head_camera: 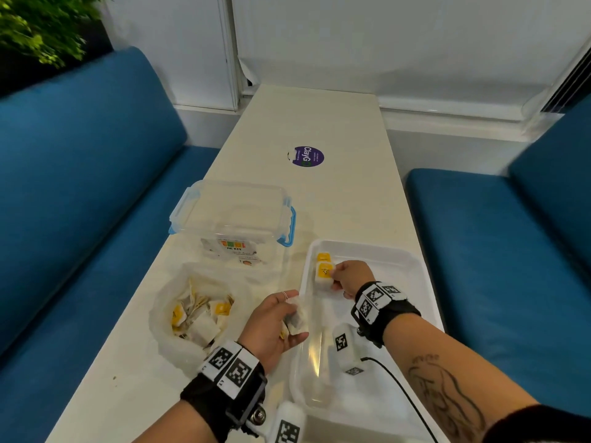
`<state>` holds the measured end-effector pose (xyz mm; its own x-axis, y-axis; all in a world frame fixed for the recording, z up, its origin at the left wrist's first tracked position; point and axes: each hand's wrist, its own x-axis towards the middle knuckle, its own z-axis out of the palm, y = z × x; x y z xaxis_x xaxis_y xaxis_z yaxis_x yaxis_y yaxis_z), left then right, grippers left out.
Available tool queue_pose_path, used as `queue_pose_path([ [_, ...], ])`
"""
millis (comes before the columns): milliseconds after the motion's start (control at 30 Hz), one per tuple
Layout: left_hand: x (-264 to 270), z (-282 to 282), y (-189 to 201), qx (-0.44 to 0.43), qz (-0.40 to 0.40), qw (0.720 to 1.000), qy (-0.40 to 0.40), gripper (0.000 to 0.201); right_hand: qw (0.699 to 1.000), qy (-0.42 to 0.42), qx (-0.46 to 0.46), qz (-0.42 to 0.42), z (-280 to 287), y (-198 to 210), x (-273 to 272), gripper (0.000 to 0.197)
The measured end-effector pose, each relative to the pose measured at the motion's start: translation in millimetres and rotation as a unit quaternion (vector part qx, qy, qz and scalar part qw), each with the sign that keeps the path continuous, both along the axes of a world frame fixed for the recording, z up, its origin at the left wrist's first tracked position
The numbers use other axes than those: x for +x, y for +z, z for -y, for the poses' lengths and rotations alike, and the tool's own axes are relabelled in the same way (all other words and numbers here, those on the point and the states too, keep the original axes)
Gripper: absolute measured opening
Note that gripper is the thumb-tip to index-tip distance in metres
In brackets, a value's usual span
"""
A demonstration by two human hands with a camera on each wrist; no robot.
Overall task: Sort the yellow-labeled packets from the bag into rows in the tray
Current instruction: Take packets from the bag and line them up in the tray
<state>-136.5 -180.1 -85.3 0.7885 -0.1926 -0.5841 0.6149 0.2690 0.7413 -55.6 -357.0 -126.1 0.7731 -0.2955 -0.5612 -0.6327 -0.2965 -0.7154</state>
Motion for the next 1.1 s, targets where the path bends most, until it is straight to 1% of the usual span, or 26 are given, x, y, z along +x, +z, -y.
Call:
queue_pose_path([
  [100, -1.4, -1.1, -0.7, 0.002, -0.003, 1.0, -0.001, 0.021, 1.0, -0.019, -0.005, -0.001, -0.8, -7.0, 5.5, 0.02],
  [233, -1.7, -0.8, -1.7, -0.001, -0.007, 1.0, 0.001, 0.024, 0.998, -0.002, -0.057, 0.005, -2.8, -15.7, 11.4, 0.028],
  [333, -0.9, -0.3, -2.3, -0.007, -0.008, 1.0, 0.003, 0.023, 0.997, 0.004, -0.081, 0.013, -4.1, -15.7, 13.2, 0.027],
  [400, 0.3, 0.1, -2.5, -0.015, -0.011, 1.0, 0.003, 0.021, 0.991, 0.019, -0.126, 0.032, -3.6, -12.2, 11.8, 0.024],
  [467, 2.3, 0.2, -2.3, -0.029, -0.017, 0.999, 0.009, 0.021, 0.987, -0.002, -0.144, 0.073, -2.0, -2.4, 6.8, 0.025],
  [500, 3.8, 0.4, -2.0, -0.036, -0.021, 0.999, 0.014, 0.021, 0.986, -0.008, -0.136, 0.098, -1.2, 5.3, 3.0, 0.025],
  [567, 6.6, 1.3, 0.6, -0.049, -0.026, 0.998, 0.024, 0.022, 0.986, 0.014, -0.094, 0.137, 0.2, 26.9, -7.1, 0.019],
  [667, 11.3, 4.3, 7.7, -0.07, -0.02, 0.997, 0.028, 0.021, 0.981, 0.111, 0.004, 0.16, -3.6, 65.6, -30.5, 0.016],
  [733, 13.7, 6.6, 11.6, -0.084, -0.012, 0.996, 0.024, 0.022, 0.97, 0.175, 0.024, 0.166, -8.0, 84.0, -46.9, 0.015],
  [800, 15.2, 9.3, 12.9, -0.089, -0.002, 0.996, 0.02, 0.024, 0.964, 0.201, 0.01, 0.174, -13.2, 91.5, -59.6, 0.014],
  [900, 15.5, 13.6, 13.8, -0.086, 0.017, 0.996, 0.013, 0.028, 0.966, 0.177, -0.038, 0.184, -19.7, 87.2, -69.9, 0.009],
  [967, 15.2, 16.4, 14.8, -0.089, 0.025, 0.996, 0.012, 0.029, 0.972, 0.15, -0.057, 0.17, -22.9, 84.0, -74.7, 0.01],
  [1033, 15.0, 17.7, 15.3, -0.097, 0.026, 0.995, 0.019, 0.032, 0.983, 0.109, -0.039, 0.14, -24.7, 81.5, -78.6, 0.013],
  [1100, 14.1, 17.9, 15.2, -0.098, 0.025, 0.995, 0.025, 0.034, 0.991, 0.077, 0.001, 0.112, -26.0, 81.5, -82.7, 0.017],
])
